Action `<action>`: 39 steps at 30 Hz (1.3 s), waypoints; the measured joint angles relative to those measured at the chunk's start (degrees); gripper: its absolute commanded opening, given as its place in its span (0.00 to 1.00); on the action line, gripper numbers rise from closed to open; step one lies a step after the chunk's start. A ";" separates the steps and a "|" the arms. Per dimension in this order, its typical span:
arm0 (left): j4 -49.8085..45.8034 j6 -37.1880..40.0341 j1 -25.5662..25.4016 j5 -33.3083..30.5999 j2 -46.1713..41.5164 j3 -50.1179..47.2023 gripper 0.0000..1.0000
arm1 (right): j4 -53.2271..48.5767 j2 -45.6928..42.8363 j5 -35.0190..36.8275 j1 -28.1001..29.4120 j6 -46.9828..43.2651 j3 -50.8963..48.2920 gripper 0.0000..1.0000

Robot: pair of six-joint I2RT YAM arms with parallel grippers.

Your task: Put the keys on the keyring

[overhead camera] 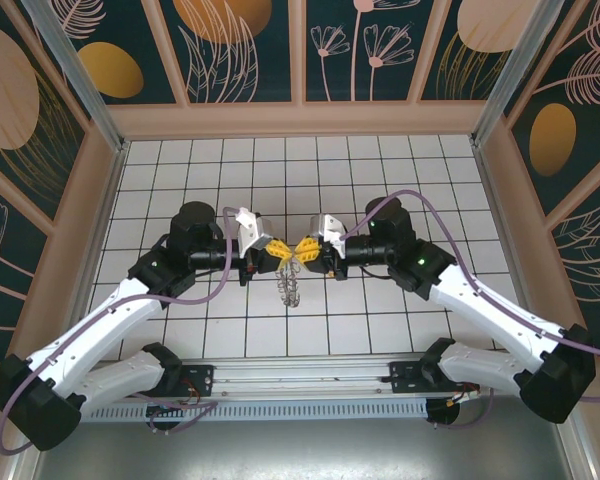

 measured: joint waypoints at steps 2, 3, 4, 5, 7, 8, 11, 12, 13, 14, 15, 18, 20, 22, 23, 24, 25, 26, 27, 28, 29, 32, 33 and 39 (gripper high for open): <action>0.79 -0.72 0.00 -0.52 -0.63 -0.79 0.00 | 2.03 -2.21 0.94 0.02 1.25 -1.86 0.54; 1.25 -0.96 0.00 -0.59 -0.81 -1.18 0.00 | 2.62 -3.39 1.49 -0.15 2.32 -2.82 0.60; 1.75 -1.31 0.00 -0.72 -0.90 -1.60 0.00 | 3.82 -4.63 1.97 -0.39 3.17 -4.00 0.66; 2.21 -1.62 0.00 -0.76 -0.92 -2.03 0.00 | 4.35 -5.86 2.32 -0.79 4.61 -5.09 0.69; 3.04 -2.05 0.00 -0.76 -0.92 -2.75 0.00 | 5.51 -7.89 3.39 -2.38 7.06 -7.08 0.69; 3.39 -2.27 0.00 -0.79 -0.92 -3.06 0.00 | 5.84 -8.57 3.87 -3.58 8.33 -7.80 0.70; 4.37 -3.02 0.00 -0.92 -1.09 -3.93 0.00 | 6.69 -9.66 5.90 -8.20 12.61 -9.38 0.70; 4.70 -3.32 0.00 -0.92 -1.18 -4.17 0.00 | 6.69 -9.68 6.62 -9.49 13.86 -9.64 0.70; 5.11 -3.58 0.00 -1.01 -1.33 -4.48 0.00 | 6.60 -9.64 7.45 -11.23 15.39 -9.92 0.70; 5.73 -3.98 0.00 -1.16 -1.55 -4.90 0.00 | 6.34 -9.31 8.33 -12.63 16.63 -9.94 0.69; 6.51 -4.46 0.00 -1.38 -1.79 -5.44 0.00 | 6.27 -8.74 9.46 -13.77 17.73 -9.92 0.69; 8.87 -6.34 0.00 -2.69 -2.86 -7.74 0.00 | 4.52 -5.14 13.29 -16.39 20.81 -9.66 0.65; 10.36 -7.69 0.00 -3.98 -3.69 -9.46 0.00 | 2.54 -1.90 15.50 -17.29 22.23 -9.44 0.63; 11.76 -9.01 0.00 -5.53 -4.63 -11.13 0.00 | -0.33 1.97 17.11 -17.66 23.71 -9.35 0.61; 12.68 -9.73 0.00 -6.54 -5.31 -12.20 0.00 | -1.53 3.91 17.66 -17.66 24.33 -9.27 0.60; 13.25 -10.27 0.00 -7.08 -5.73 -12.81 0.00 | -2.51 5.40 18.18 -17.66 24.79 -9.18 0.59; 13.77 -10.95 0.00 -7.87 -6.14 -13.44 0.00 | -3.43 6.91 18.58 -17.66 25.20 -9.14 0.58; 14.36 -11.47 0.00 -8.52 -6.40 -13.94 0.00 | -4.33 8.48 19.26 -17.66 25.59 -9.14 0.58; 14.97 -12.11 0.00 -9.18 -6.60 -14.45 0.00 | -5.40 10.23 19.98 -17.66 26.14 -9.11 0.56; 15.50 -12.63 0.00 -9.70 -6.67 -14.82 0.00 | -6.05 11.41 20.35 -17.66 26.45 -9.09 0.55; 15.93 -13.07 0.00 -9.99 -6.69 -15.06 0.00 | -6.62 12.41 20.61 -17.66 26.86 -9.01 0.54; 16.72 -14.69 0.00 -11.08 -6.71 -15.45 0.00 | -8.11 16.48 21.49 -17.66 27.69 -7.56 0.52; 16.83 -15.28 0.00 -11.61 -6.71 -15.45 0.00 | -8.50 17.92 21.77 -17.59 28.11 -6.73 0.52; 16.41 -16.41 0.00 -17.18 -7.80 -15.52 0.00 | -9.16 25.20 26.18 -14.91 31.01 -1.73 0.51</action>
